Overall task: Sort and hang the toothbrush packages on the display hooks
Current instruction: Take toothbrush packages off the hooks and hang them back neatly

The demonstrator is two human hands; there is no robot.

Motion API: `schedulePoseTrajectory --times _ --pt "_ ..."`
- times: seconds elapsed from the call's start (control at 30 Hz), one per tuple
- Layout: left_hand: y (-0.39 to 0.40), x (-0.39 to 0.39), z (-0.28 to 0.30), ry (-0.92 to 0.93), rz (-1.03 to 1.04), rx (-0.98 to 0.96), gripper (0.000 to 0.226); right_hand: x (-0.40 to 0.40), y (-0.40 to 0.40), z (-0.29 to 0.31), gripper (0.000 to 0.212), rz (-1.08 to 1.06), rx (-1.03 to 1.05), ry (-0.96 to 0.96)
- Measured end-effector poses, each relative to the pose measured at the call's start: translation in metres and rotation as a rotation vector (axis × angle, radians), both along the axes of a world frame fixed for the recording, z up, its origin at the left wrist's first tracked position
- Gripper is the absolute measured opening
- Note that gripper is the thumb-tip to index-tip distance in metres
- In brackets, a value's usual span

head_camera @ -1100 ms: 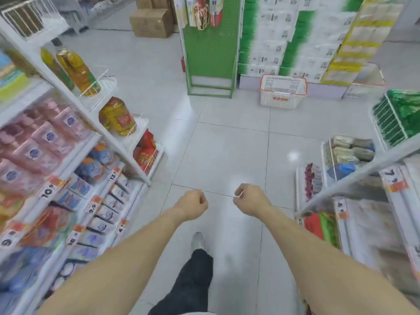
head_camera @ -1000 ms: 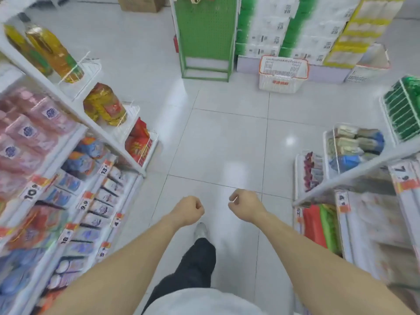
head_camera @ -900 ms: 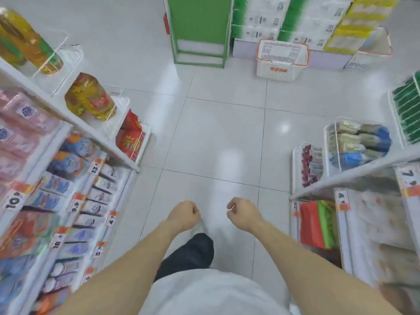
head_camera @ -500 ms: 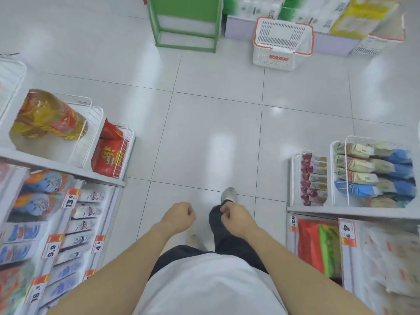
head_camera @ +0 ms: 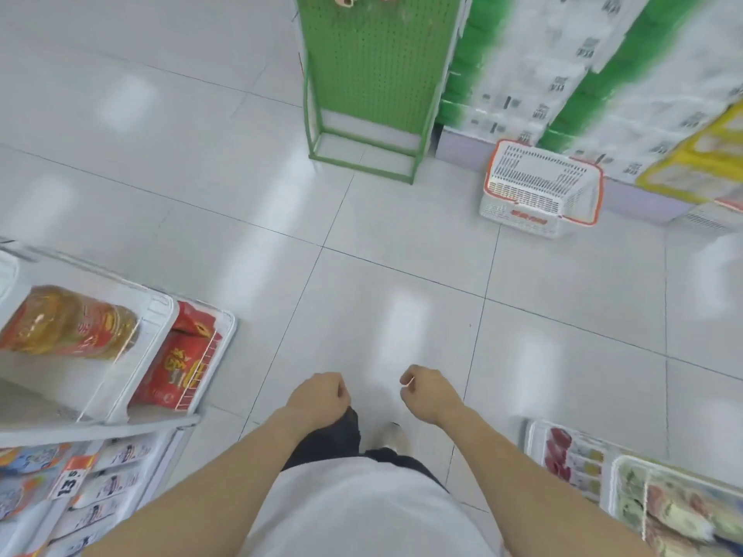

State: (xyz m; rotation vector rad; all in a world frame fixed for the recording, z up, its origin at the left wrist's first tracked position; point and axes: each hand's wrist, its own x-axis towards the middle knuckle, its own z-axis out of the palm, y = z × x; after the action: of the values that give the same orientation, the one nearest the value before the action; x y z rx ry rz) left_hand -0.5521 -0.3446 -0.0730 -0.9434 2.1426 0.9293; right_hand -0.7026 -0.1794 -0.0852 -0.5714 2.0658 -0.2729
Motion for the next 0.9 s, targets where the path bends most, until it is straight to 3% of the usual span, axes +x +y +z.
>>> schedulePoseTrajectory --times 0.37,0.67,0.9 --pt "-0.221 -0.197 -0.016 -0.006 -0.026 -0.034 0.021 -0.198 -0.206 -0.006 0.027 0.141 0.149 0.092" --pt "-0.378 -0.322 -0.005 0.02 -0.002 -0.051 0.016 -0.327 -0.379 0.007 0.018 0.123 0.121 0.138" --pt "-0.5 -0.443 -0.026 -0.003 0.009 -0.025 0.015 -0.443 -0.51 -0.017 0.025 0.085 0.039 0.085"
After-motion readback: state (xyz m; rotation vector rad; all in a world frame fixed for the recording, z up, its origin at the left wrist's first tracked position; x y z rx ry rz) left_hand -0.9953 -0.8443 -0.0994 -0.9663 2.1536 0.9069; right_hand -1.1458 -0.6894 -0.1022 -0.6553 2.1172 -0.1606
